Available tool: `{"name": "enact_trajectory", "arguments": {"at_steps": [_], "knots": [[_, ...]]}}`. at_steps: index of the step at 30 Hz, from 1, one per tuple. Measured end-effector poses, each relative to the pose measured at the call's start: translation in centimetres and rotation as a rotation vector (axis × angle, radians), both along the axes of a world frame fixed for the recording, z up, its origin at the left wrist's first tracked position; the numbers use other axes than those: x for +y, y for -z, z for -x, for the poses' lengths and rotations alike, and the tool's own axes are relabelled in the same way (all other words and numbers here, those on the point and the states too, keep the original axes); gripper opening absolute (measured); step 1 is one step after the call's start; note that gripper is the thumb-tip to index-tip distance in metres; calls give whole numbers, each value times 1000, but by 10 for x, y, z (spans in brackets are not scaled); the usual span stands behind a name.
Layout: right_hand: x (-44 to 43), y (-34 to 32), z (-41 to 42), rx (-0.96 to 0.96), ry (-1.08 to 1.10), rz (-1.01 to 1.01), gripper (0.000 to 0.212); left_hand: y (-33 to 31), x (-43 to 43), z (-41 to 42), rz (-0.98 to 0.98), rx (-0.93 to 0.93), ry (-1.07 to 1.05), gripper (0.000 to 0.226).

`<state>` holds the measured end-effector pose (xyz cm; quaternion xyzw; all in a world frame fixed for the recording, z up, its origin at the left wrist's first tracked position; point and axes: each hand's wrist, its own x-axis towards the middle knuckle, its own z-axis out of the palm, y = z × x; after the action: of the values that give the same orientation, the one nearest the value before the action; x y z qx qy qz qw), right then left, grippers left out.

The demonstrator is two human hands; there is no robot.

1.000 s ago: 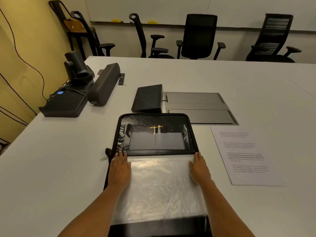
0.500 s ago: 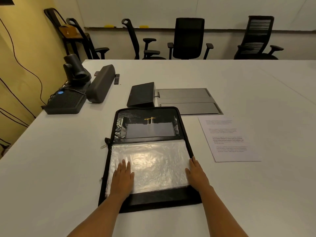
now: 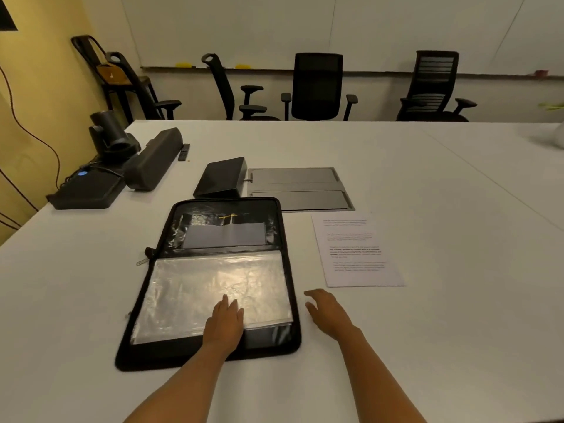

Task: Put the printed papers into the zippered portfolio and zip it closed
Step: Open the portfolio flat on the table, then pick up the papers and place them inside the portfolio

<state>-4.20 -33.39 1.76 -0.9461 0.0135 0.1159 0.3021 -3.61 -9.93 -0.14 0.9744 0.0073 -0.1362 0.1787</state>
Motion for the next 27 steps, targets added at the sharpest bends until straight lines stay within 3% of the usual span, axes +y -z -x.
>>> {"name": "enact_trajectory", "arguments": {"at_steps": [8,16,27], "knots": [[-104,-20,-24,-146,207,4,40,-17,-108,-26,193,-26,-99,46],[-176,-13,-62,-95,366,9,44,-25,-184,-68,374,-70,-165,42],[-224,9,-111,40,474,28,51,-3,-242,-117,452,7,-311,42]]}}
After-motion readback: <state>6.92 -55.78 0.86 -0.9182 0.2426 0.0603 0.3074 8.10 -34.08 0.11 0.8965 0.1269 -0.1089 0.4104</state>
